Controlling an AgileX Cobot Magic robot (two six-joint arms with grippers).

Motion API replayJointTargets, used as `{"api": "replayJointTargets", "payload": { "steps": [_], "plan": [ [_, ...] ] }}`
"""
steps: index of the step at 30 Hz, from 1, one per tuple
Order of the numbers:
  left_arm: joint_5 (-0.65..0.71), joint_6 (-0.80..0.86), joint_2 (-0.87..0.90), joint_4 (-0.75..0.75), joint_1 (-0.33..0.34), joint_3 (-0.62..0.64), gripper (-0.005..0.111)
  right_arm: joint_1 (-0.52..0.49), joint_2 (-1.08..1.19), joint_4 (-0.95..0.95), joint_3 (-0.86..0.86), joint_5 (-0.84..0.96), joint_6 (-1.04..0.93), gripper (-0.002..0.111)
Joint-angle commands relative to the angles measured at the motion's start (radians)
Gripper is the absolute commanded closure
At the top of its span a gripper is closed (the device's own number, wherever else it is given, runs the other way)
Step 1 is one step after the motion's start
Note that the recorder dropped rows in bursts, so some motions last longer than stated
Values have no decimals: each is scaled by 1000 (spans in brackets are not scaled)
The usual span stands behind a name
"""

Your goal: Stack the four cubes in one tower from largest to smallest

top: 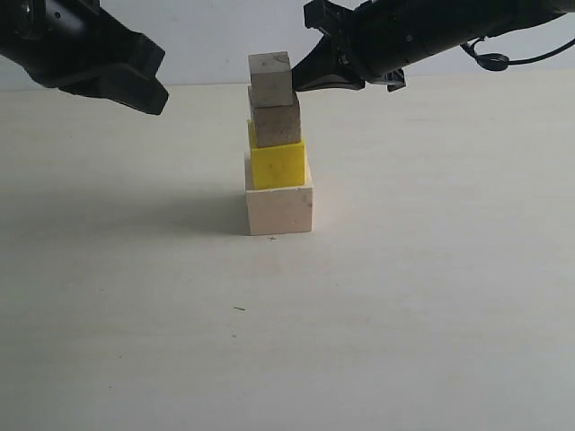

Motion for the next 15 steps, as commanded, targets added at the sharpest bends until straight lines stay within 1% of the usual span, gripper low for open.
{"api": "replayJointTargets", "payload": {
  "steps": [1, 15],
  "plan": [
    [-10, 3, -8, 2, 1, 2, 107, -5, 2, 0, -3, -8, -17, 108],
    [-12, 3, -8, 2, 1, 2, 107, -5, -21, 3, -3, -32, -35, 108]
  ]
}}
